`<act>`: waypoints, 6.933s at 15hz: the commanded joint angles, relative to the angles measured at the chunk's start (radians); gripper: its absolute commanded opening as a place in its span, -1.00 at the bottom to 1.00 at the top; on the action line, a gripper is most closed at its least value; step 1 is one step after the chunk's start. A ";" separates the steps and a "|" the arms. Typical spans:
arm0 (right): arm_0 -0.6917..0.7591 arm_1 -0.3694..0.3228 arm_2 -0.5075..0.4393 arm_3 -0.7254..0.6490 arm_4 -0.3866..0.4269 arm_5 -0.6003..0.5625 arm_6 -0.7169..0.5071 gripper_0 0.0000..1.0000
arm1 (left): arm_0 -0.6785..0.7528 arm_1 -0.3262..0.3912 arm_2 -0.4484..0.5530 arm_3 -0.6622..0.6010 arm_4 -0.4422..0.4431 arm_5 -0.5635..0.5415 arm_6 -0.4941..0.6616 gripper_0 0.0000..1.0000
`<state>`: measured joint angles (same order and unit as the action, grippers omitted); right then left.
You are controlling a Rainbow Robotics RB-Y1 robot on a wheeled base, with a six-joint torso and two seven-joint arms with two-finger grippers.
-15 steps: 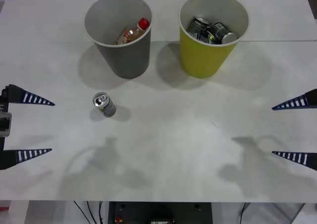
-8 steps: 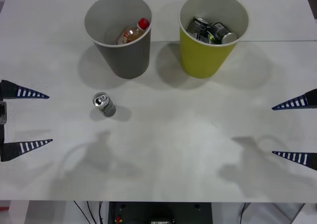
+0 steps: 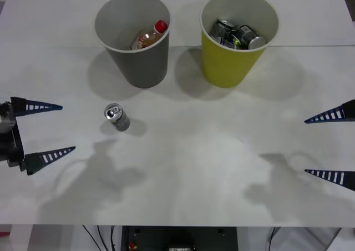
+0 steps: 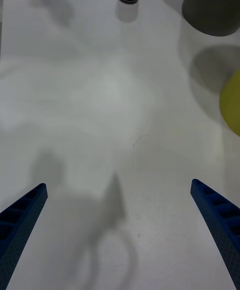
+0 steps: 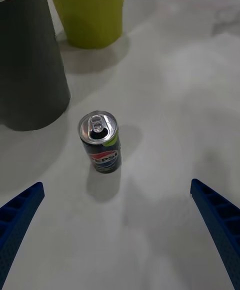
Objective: Put the can into the green bin and the plastic bottle into the gray bin
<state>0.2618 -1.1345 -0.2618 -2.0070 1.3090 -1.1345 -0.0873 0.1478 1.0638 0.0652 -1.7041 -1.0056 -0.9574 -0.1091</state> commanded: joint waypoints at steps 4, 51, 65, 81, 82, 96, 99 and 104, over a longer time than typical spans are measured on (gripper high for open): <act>0.000 0.000 0.000 0.000 0.000 0.000 0.000 1.00 | -0.073 -0.036 -0.147 0.143 0.154 0.055 -0.218 1.00; 0.000 0.000 0.000 0.000 0.000 0.000 0.000 1.00 | -0.455 -0.590 -0.156 0.745 0.064 -0.007 -0.474 -0.18; 0.000 0.000 0.000 0.000 0.000 0.000 0.000 1.00 | -0.444 -0.544 -0.156 0.620 -0.082 -0.024 -0.293 -0.99; 0.000 0.000 0.000 0.000 0.000 0.000 0.000 1.00 | -0.313 -0.518 -0.045 -0.342 -0.979 -0.225 0.884 -0.98; 0.000 0.000 0.000 0.000 0.000 0.000 0.000 1.00 | -0.336 -0.518 -0.041 -0.391 -1.032 -0.287 0.959 -0.99; 0.000 0.000 0.000 0.000 0.000 0.000 0.000 1.00 | -0.844 -0.628 -0.212 -0.308 -1.283 -0.563 1.367 -0.98; 0.000 0.000 0.000 0.000 0.000 0.000 0.000 1.00 | -1.044 -0.686 -0.262 -0.109 -1.285 -0.567 1.369 -0.96; 0.000 0.000 0.000 0.000 0.000 0.000 0.000 1.00 | -1.383 -0.800 -0.265 0.317 -1.295 -0.557 1.369 -0.96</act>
<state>0.2618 -1.1345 -0.2618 -2.0072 1.3090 -1.1345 -0.0873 -1.1908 0.2755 -0.1984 -1.4472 -2.3009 -1.5208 1.2596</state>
